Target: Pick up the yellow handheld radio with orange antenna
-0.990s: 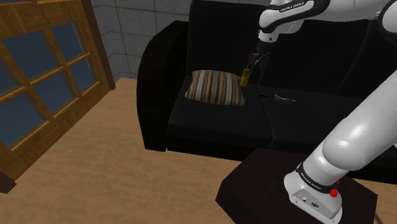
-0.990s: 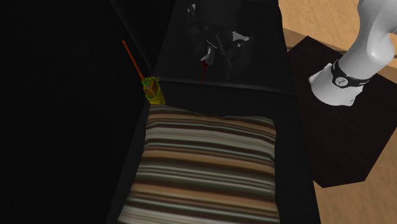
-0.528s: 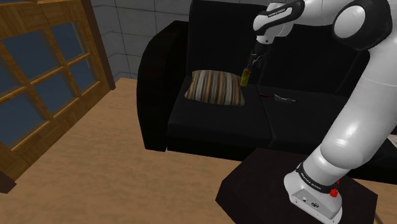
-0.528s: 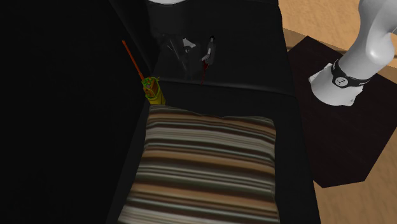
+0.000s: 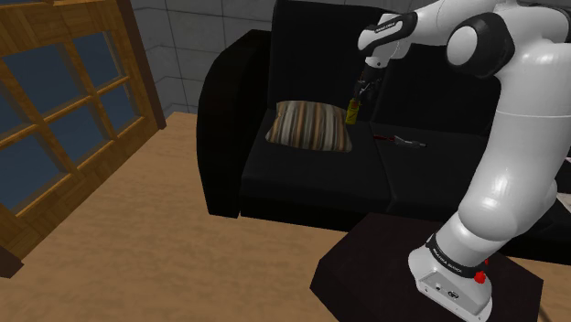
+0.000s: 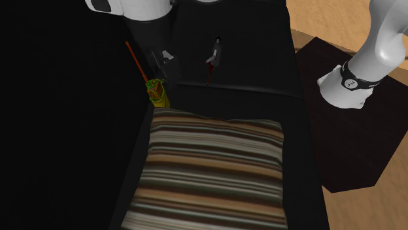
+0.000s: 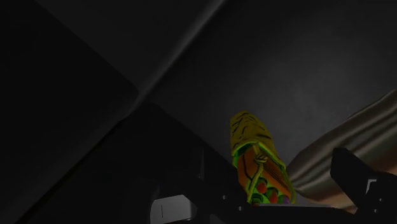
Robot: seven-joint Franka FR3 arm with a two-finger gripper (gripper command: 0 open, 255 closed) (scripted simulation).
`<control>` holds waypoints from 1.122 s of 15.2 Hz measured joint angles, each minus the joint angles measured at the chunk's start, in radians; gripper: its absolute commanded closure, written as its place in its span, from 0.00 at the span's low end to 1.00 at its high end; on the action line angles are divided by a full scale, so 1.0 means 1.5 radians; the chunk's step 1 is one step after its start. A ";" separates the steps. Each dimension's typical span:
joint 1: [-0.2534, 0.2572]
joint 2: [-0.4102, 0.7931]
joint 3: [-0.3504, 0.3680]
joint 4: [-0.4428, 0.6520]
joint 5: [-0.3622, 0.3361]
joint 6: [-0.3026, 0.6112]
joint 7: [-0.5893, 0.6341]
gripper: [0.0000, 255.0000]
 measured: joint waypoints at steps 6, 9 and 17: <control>-0.003 0.014 0.003 -0.019 0.008 0.032 -0.007 1.00; -0.003 0.015 0.003 -0.019 0.008 0.033 -0.007 1.00; -0.002 0.010 0.002 -0.015 0.006 0.024 -0.005 1.00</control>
